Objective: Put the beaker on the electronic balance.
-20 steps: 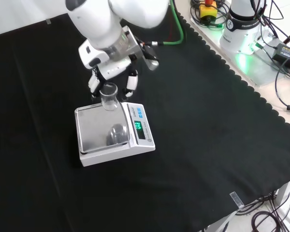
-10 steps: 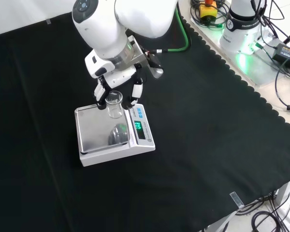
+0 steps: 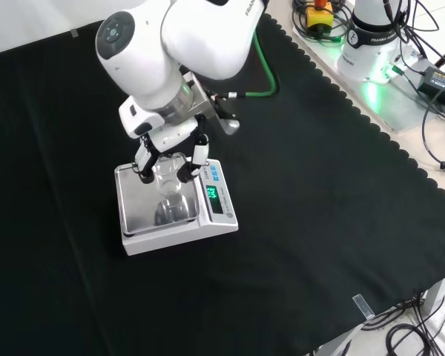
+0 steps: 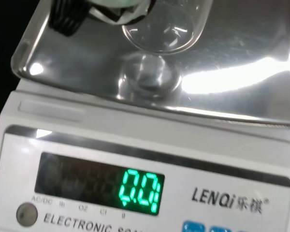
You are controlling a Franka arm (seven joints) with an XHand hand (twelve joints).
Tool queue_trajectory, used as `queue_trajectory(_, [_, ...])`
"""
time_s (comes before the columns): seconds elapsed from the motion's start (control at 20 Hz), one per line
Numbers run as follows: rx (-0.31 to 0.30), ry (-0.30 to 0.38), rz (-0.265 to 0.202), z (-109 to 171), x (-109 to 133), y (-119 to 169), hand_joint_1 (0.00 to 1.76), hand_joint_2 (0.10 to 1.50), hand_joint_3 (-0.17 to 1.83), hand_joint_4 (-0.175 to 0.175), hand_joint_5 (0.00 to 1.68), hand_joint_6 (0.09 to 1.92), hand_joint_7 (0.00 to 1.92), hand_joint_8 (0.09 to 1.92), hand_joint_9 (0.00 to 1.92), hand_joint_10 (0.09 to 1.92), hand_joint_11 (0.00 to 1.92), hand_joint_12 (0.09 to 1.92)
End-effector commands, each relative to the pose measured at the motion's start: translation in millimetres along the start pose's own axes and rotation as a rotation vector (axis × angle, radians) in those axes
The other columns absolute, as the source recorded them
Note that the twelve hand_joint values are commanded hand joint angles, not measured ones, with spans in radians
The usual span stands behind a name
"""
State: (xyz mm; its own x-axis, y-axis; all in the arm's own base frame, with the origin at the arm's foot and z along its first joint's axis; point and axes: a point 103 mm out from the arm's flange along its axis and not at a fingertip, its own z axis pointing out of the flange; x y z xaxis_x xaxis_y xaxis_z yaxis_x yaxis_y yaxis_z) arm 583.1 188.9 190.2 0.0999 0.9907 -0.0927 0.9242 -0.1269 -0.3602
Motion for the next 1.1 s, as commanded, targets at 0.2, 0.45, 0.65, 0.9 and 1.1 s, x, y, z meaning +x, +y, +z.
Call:
queue_trajectory(0.2, [0.035, -0.035, -0.022, 6, -2, 22, 1.01, 0.74, 0.81, -0.175, 0.54, 0.56, 1.00, 0.90, 1.21, 0.67, 0.97, 1.12])
queue_trajectory(0.45, [0.047, -0.051, -0.026, 5, -7, 28, 1.00, 0.74, 0.80, -0.174, 0.54, 0.55, 0.98, 0.90, 1.19, 0.68, 0.95, 1.13])
queue_trajectory(0.65, [0.052, -0.052, -0.016, 6, -14, 28, 1.00, 0.74, 0.81, -0.167, 0.53, 0.54, 0.94, 0.89, 1.16, 0.68, 0.92, 1.15])
queue_trajectory(0.9, [0.061, -0.060, -0.020, 1, -22, 25, 0.94, 0.71, 0.82, -0.150, 0.44, 0.41, 0.75, 0.91, 1.00, 0.73, 0.82, 1.22])
queue_trajectory(1.1, [0.026, -0.080, -0.035, -20, -29, 14, 0.77, 0.62, 0.68, -0.125, 0.29, 0.13, 0.32, 0.86, 0.58, 0.79, 0.49, 1.41])
